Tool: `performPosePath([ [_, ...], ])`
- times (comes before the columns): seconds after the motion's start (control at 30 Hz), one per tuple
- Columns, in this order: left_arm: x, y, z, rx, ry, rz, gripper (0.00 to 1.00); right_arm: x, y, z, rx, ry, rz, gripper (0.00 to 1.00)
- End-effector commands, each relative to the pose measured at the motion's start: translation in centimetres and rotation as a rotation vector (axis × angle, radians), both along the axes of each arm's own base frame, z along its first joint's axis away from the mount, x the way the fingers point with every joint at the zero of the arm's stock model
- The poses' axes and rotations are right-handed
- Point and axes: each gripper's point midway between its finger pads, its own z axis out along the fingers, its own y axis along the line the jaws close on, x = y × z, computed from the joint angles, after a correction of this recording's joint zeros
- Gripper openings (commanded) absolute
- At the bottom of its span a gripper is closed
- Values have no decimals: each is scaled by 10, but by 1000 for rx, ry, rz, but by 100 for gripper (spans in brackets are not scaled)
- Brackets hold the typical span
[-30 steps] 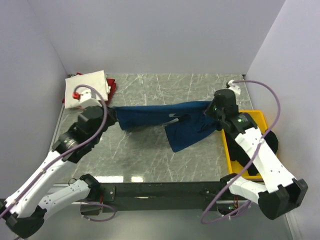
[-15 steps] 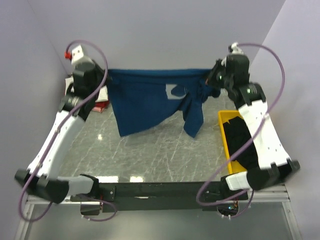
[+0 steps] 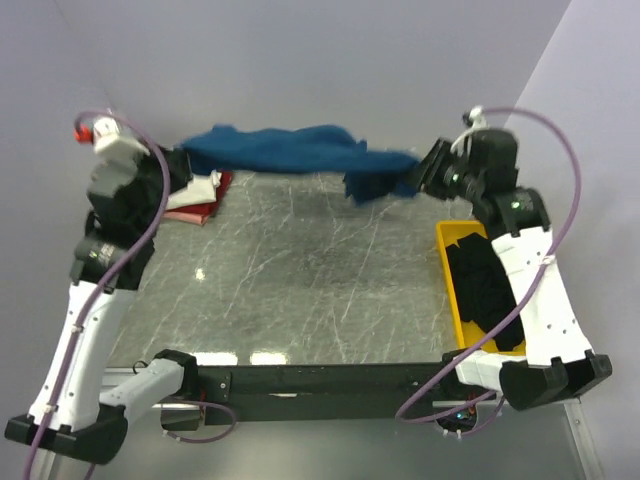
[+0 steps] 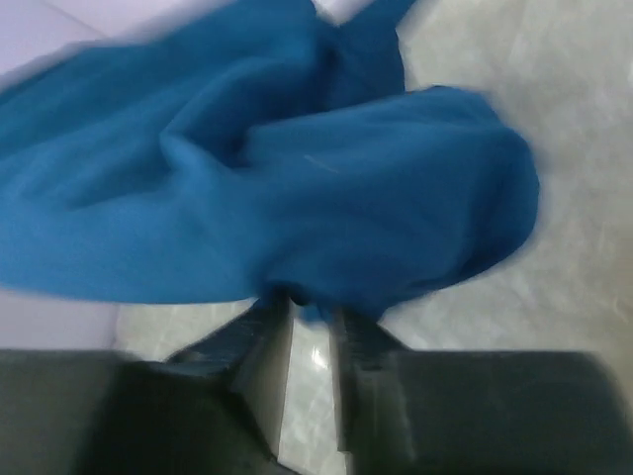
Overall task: Fold and stack the t-shirts
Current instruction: Flatten the tshirt out
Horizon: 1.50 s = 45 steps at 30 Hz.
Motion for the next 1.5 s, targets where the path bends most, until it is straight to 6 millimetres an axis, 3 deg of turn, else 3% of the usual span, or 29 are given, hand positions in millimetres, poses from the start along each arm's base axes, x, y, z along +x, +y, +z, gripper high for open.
performPosePath([
  [0.0, 12, 4, -121, 0, 271, 31, 17, 5, -20, -91, -81, 168, -88, 45],
  [0.03, 12, -1, -137, -26, 294, 14, 40, 8, -24, -109, -98, 209, -111, 49],
  [0.07, 10, -3, -177, -36, 366, 9, 59, 12, -26, -121, -104, 222, -128, 52],
  [0.1, 10, -7, -191, -76, 386, 0, 73, 9, -28, -146, -115, 276, -140, 55],
  [0.13, 7, -8, -204, -100, 405, 3, 79, 6, -27, -159, -114, 305, -134, 55],
  [0.17, 3, -10, -230, -117, 442, 0, 80, 8, -25, -165, -107, 293, -131, 55],
  [0.2, -1, -11, -237, -149, 444, 0, 80, -4, -26, -187, -109, 328, -136, 56],
  [0.23, -7, -9, -260, -160, 479, 19, 82, -5, -28, -194, -114, 312, -152, 56],
  [0.3, -17, -4, -272, -207, 489, 62, 81, -25, -31, -221, -107, 350, -170, 56],
  [0.37, -30, 4, -296, -226, 524, 111, 81, -33, -29, -231, -85, 332, -174, 55],
  [0.4, -37, 15, -306, -249, 545, 190, 79, -46, -28, -252, -81, 371, -176, 55],
  [0.53, -58, 37, -325, -308, 539, 334, 75, -67, -12, -264, -16, 357, -151, 54],
  [0.6, -60, 44, -335, -321, 539, 384, 74, -73, 13, -267, 14, 336, -107, 54],
  [0.7, -55, 45, -340, -346, 546, 418, 73, -75, 39, -268, 11, 342, -70, 54],
  [0.73, -50, 48, -342, -338, 559, 442, 73, -79, 51, -277, -15, 368, -40, 53],
  [0.87, -43, 62, -353, -325, 599, 543, 67, -76, 70, -285, -38, 377, -6, 53],
  [1.23, 5, 85, -375, -355, 646, 604, 59, -67, 90, -305, -74, 409, 32, 52],
  [1.47, 16, 84, -403, -340, 742, 615, 51, -69, 99, -321, -92, 441, 48, 52],
])
